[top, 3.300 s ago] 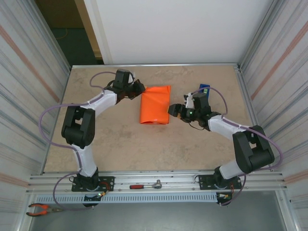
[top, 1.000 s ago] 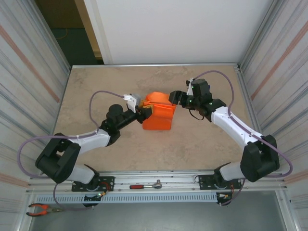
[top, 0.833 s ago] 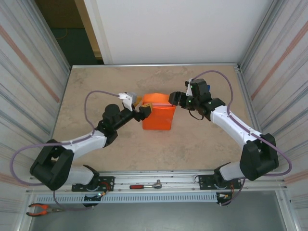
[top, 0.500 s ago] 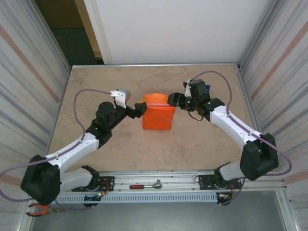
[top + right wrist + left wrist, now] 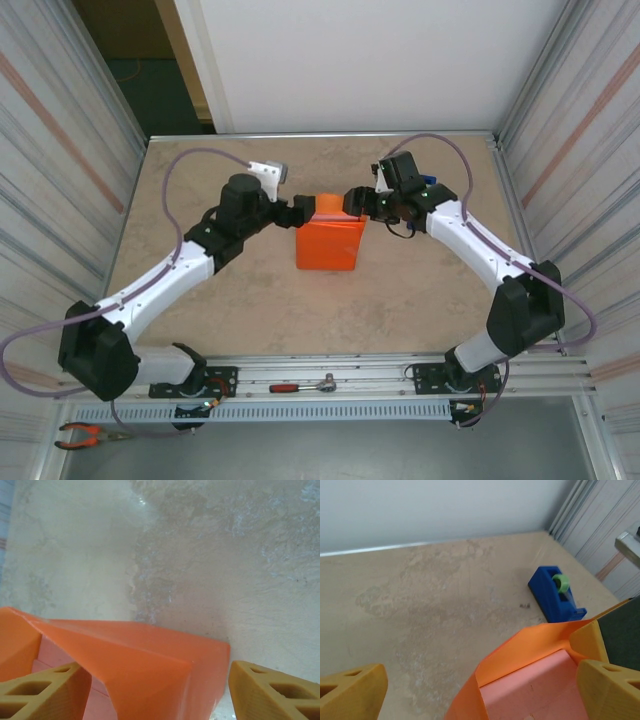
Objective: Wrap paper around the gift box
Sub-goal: Pick up the gift box from the center of the table.
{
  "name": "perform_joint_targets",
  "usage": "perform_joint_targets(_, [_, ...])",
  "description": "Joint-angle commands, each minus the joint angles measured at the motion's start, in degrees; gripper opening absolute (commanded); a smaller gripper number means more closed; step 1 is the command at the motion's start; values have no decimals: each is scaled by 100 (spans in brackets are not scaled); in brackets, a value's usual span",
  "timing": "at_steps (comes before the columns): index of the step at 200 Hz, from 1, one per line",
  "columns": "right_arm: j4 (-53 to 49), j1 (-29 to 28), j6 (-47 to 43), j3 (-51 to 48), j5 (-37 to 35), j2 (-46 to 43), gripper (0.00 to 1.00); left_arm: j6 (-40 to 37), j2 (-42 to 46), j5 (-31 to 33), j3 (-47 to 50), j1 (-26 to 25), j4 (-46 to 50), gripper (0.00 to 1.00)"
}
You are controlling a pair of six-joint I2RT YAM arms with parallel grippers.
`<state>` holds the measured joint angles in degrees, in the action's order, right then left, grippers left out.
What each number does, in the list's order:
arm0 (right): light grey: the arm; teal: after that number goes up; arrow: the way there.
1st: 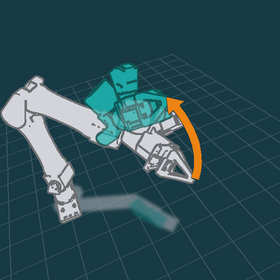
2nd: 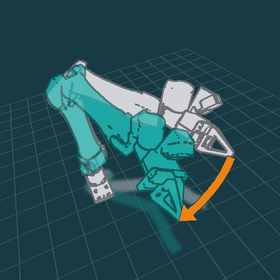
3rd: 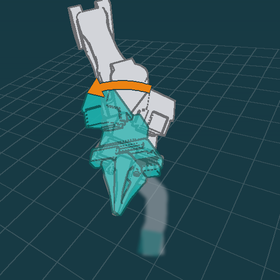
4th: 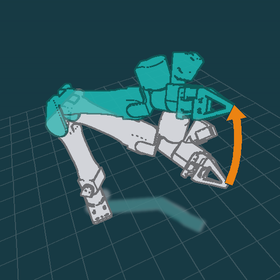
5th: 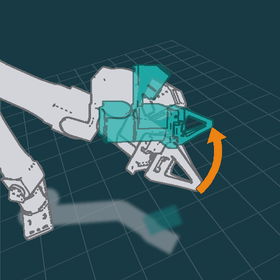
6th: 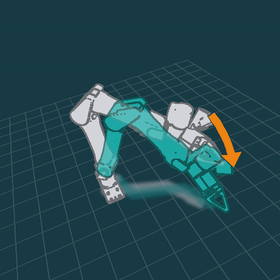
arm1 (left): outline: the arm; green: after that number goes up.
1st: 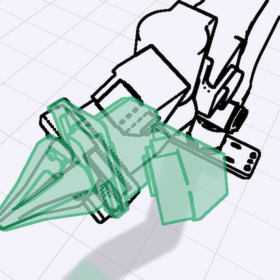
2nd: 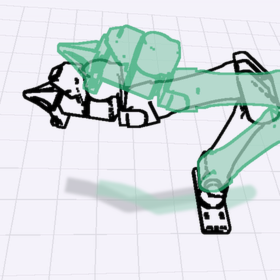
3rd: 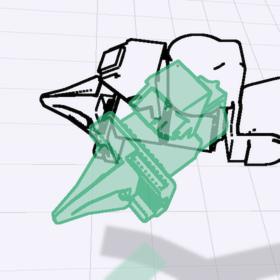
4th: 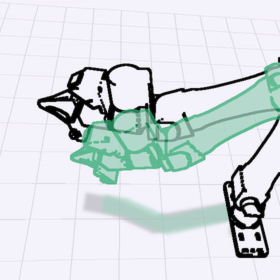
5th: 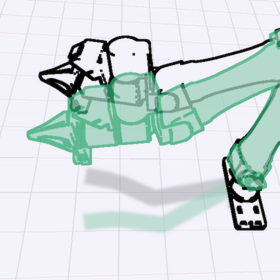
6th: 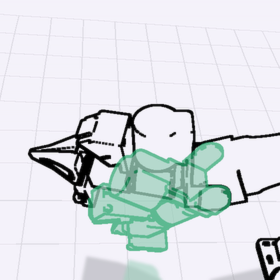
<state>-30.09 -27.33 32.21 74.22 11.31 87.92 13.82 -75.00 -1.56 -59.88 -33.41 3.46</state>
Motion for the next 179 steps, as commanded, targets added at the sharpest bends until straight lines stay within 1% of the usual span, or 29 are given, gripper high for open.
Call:
perform_joint_targets(1, [-910,-104,-272,492,-333,237,69,-214,-191,104,-677,-45,1360,91])
perform_joint_targets(10, [-1090,-161,-309,634,-467,307,68,-267,-297,114,-928,-44,1689,87])
perform_joint_targets(28, [-1436,-240,-379,904,-687,408,66,-377,-519,124,-1380,-56,2310,82])
perform_joint_targets(55, [-1842,-351,-442,1132,-970,450,66,-568,-755,370,-1805,-159,2930,79])
perform_joint_targets(103, [-2123,-413,-460,1162,-1075,471,64,-697,-1161,556,-2051,-288,3327,77])
perform_joint_targets(117, [-2136,-422,-464,1191,-1091,504,62,-695,-1234,564,-2063,-290,3312,72])
perform_joint_targets(127, [-2146,-422,-462,1269,-1109,545,59,-684,-1281,552,-2082,-290,3272,64])
perform_joint_targets(140, [-2169,-420,-494,1443,-1105,620,52,-665,-1344,494,-2152,-294,3206,57])
perform_joint_targets(149, [-2221,-413,-524,1564,-1087,721,44,-654,-1409,440,-2223,-289,3180,51])
perform_joint_targets(156, [-2266,-413,-541,1701,-1060,798,36,-653,-1464,398,-2291,-289,3161,47])
perform_joint_targets(160, [-2305,-413,-557,1774,-1046,850,30,-645,-1500,369,-2331,-289,3160,43])
perform_joint_targets(179, [-2415,-413,-595,2021,-996,954,4,-620,-1617,232,-2552,-289,3182,18])
